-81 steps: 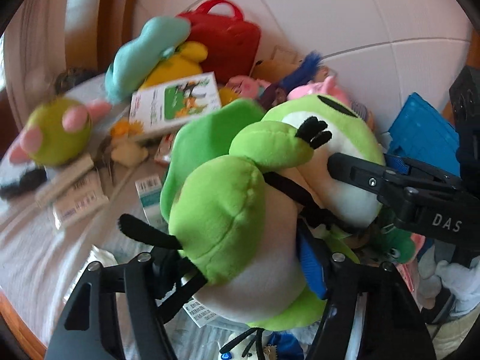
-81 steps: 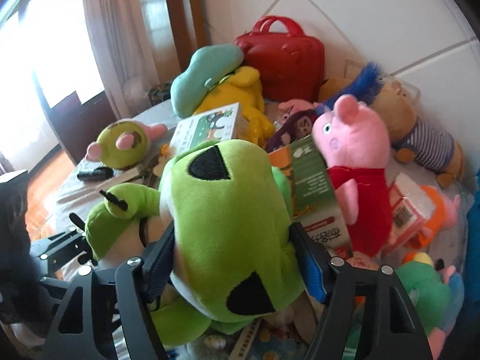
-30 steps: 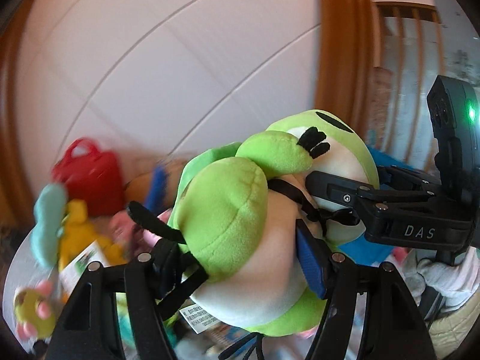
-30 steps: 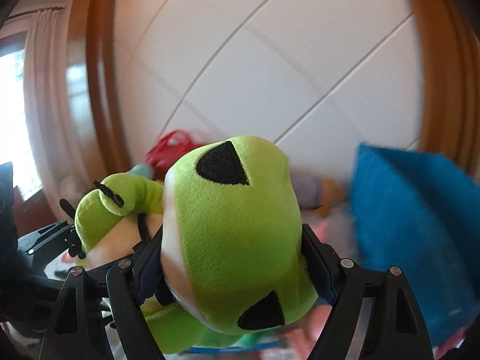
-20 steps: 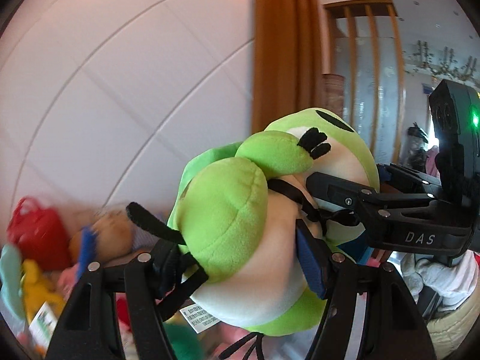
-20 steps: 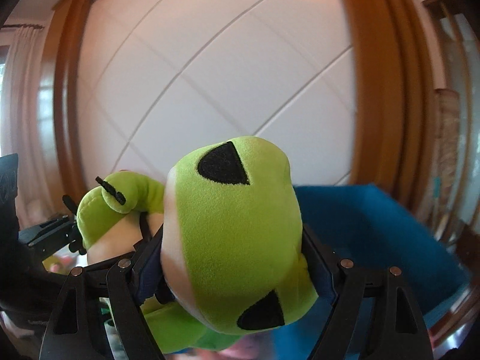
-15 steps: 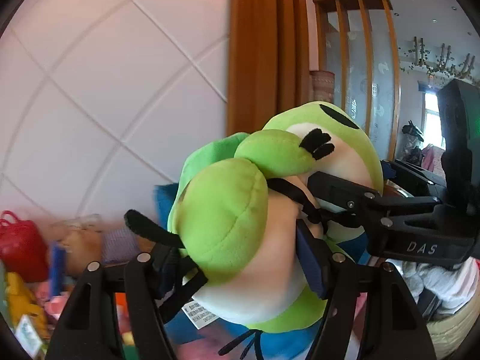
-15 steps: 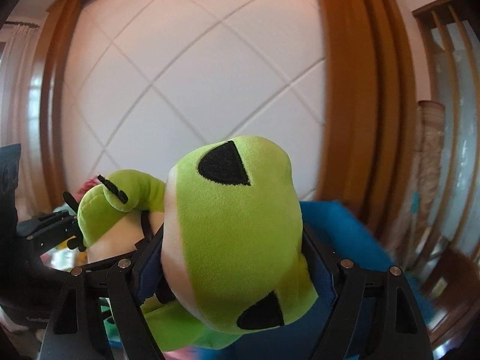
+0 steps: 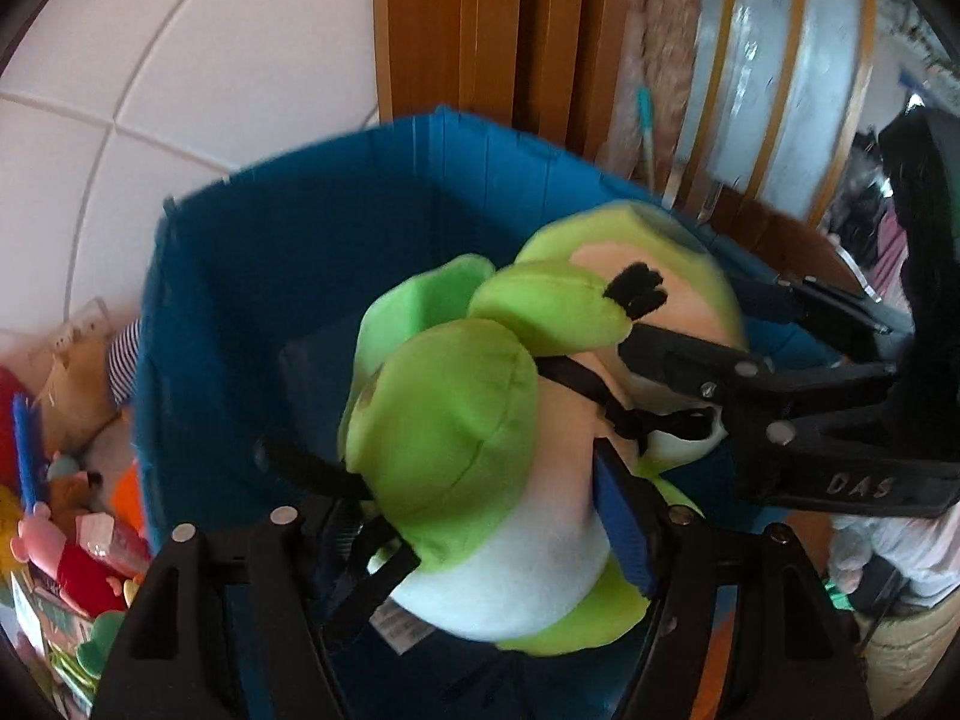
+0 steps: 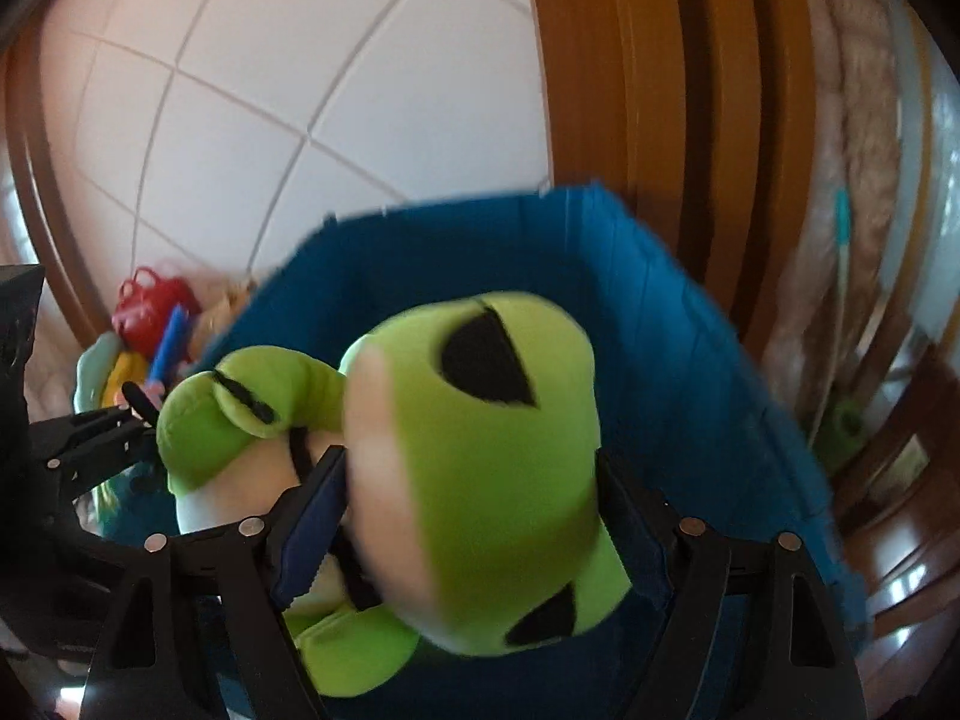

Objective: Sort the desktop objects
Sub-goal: 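Carry the frog plush over the blue crate and open both grippers, then withdraw both grippers from the crate back over the table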

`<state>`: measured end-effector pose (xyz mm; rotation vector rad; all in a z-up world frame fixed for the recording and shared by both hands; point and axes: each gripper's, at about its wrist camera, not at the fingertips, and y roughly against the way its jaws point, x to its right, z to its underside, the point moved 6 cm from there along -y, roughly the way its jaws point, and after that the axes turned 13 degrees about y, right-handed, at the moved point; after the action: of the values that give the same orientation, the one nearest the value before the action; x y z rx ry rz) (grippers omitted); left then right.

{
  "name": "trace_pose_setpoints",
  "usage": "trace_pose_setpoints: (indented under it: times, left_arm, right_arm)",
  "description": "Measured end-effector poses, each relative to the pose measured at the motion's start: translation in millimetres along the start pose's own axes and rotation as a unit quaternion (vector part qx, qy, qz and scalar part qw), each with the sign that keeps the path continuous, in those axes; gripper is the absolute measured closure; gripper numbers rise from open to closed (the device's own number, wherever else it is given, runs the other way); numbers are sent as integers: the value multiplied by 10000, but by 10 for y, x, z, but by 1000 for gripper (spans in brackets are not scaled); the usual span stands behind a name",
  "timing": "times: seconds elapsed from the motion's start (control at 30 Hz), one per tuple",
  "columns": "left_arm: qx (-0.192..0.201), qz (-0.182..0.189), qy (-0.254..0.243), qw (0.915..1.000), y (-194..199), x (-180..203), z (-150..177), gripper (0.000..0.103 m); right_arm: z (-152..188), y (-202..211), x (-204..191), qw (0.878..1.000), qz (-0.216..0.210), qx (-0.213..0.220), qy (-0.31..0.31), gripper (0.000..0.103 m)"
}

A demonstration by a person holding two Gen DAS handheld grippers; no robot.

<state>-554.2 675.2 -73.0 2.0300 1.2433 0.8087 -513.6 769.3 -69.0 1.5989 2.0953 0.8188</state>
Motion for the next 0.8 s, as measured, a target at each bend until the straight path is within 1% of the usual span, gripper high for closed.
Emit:
trace_pose_setpoints:
  times: [0.03,0.1,0.13,0.17,0.2,0.23,0.27,0.37,0.4,0.47,0.5,0.6,0.67,0.8]
  left_arm:
    - [-6,-68,-13,10000,-37,16,-13,32]
    - [-19,-203,-38,9998,-112,47,-38,30]
    - [-20,-271,-49,9996,-143,63,-52,26]
    - [28,-339,-51,9994,-124,82,-76,18]
    - [64,-404,-70,9991,-100,91,-102,14]
    - [98,-466,-87,9988,-76,101,-125,7]
    - [118,-504,-100,9986,-62,113,-107,3]
    - [131,-542,-116,9984,-14,156,-43,3]
    - [140,-536,-106,9984,7,163,-25,3]
    - [176,-537,-74,9984,54,163,3,3]
    - [202,-543,-54,9983,80,157,13,3]
    - [334,-571,10,9978,193,125,60,3]
    - [463,-619,48,9970,287,89,110,3]
    - [723,-680,157,9949,523,4,240,3]
  right_arm:
    - [25,-24,7,9999,-114,-14,-38,26]
    - [-22,-93,152,9998,-205,-57,-58,27]
    - [-38,-111,200,9998,-173,-58,-63,27]
    - [-54,-128,247,9999,-142,-58,-68,27]
    - [-66,-140,289,9999,-109,-59,-72,27]
    - [-60,-124,301,9999,-71,-63,-75,27]
    - [-56,-124,339,9999,-43,-78,-86,27]
    - [-45,-121,391,9998,66,-153,-47,26]
    - [-114,-222,554,9998,72,-165,-42,24]
    - [-152,-243,584,9998,71,-197,-21,13]
    - [-166,-231,591,9998,85,-194,1,12]
    - [-168,-179,554,9997,115,-188,52,10]
    - [-162,-128,543,9998,135,-139,56,4]
    - [-143,38,432,9999,101,53,47,3]
